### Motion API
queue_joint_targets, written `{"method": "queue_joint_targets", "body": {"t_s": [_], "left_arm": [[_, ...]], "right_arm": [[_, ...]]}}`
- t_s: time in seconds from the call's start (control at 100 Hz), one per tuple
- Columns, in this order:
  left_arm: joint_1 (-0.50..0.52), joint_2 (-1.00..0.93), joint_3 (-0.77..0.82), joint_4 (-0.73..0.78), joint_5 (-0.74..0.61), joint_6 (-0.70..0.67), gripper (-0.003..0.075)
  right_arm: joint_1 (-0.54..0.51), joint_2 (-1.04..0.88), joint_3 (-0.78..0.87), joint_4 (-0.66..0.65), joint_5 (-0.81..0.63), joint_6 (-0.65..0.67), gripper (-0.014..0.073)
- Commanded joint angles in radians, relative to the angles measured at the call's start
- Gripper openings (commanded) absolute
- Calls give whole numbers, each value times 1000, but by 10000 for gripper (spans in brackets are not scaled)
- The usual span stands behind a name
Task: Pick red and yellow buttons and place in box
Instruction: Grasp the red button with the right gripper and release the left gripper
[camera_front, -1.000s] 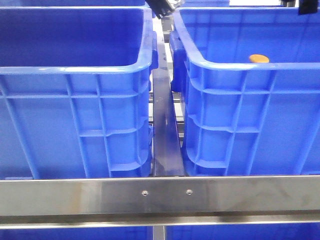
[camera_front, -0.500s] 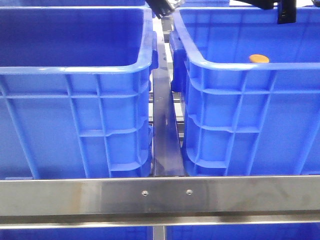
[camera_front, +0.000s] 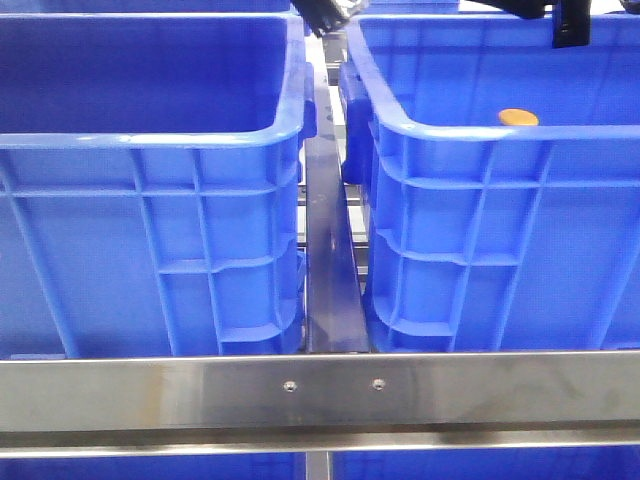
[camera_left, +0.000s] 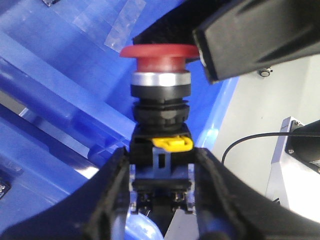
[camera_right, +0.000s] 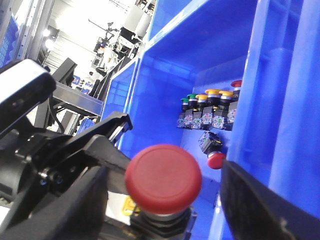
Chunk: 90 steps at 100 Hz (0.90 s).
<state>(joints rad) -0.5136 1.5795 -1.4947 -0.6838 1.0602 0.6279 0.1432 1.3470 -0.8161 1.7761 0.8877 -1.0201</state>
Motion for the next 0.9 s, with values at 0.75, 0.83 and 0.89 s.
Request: {"method": "queue_joint_targets", "body": {"t_s": [0.75, 0.83, 0.89], "left_arm": [[-8, -39, -31, -61, -33, 3, 153], [-8, -39, -31, -61, -33, 3, 153], [-8, -39, -31, -61, -33, 3, 156]], "right_arm": [[29, 13, -76, 142, 39, -11, 191], [29, 13, -76, 142, 41, -11, 191], [29, 13, -76, 142, 43, -11, 191]]}}
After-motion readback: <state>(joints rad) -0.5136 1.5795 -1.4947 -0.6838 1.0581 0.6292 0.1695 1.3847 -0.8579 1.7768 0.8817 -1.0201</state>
